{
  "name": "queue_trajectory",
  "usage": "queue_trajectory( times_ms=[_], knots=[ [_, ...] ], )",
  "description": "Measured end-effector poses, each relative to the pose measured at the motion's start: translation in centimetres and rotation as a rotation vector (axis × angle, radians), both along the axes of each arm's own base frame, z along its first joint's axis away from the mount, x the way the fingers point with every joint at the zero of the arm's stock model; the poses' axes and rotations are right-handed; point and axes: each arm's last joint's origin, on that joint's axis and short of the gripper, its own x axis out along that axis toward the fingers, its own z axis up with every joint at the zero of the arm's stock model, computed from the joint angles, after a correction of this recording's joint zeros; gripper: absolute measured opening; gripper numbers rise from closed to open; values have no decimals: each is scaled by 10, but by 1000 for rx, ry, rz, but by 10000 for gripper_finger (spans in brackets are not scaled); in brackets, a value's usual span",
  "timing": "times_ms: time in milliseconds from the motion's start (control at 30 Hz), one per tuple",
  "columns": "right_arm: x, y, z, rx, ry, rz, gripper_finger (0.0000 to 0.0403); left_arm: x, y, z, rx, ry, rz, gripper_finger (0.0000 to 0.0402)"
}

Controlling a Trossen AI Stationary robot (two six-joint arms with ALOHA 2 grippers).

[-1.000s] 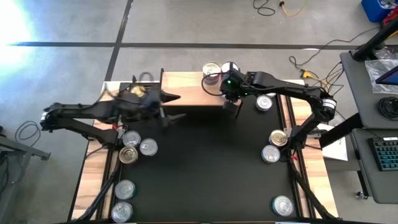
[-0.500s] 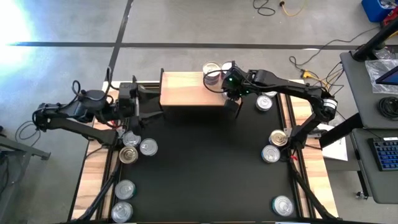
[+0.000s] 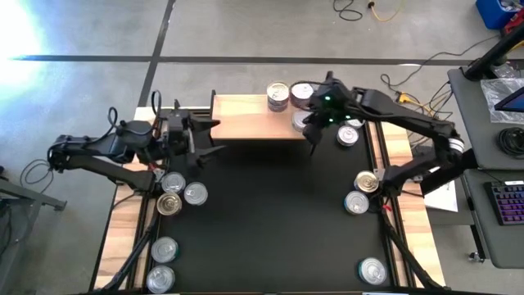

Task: Stack canned seafood by type on shelf
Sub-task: Stack the white-green tuna can on top of the other green tuna can on the shelf

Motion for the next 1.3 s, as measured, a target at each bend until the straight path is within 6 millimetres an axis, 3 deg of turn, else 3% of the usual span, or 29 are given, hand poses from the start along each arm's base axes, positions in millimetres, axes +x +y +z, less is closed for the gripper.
queue_trajectory(
  times_ms=[167,300,467,667,833,933,1067,1300],
  knots=[
    [-13,41,22,71,-99,25,18,11,-1,0,34,-21,1,398],
    [-20,79,20,154,-38,-8,18,20,-2,-2,41,-22,-5,398],
    [-25,128,-9,310,148,-52,18,30,-5,-7,40,-1,-64,398],
    [-43,178,-69,392,397,-159,18,43,-10,-13,36,11,-104,398],
    [-76,195,-118,446,629,-487,18,52,-17,-5,39,-116,-227,398],
    [-88,201,-133,451,658,-619,18,55,-19,1,69,-202,-287,398],
    [-90,203,-136,448,653,-659,18,55,-18,4,84,-229,-278,398],
    [-87,203,-133,427,649,-553,18,54,-20,-7,22,-113,-342,398]
  ],
)
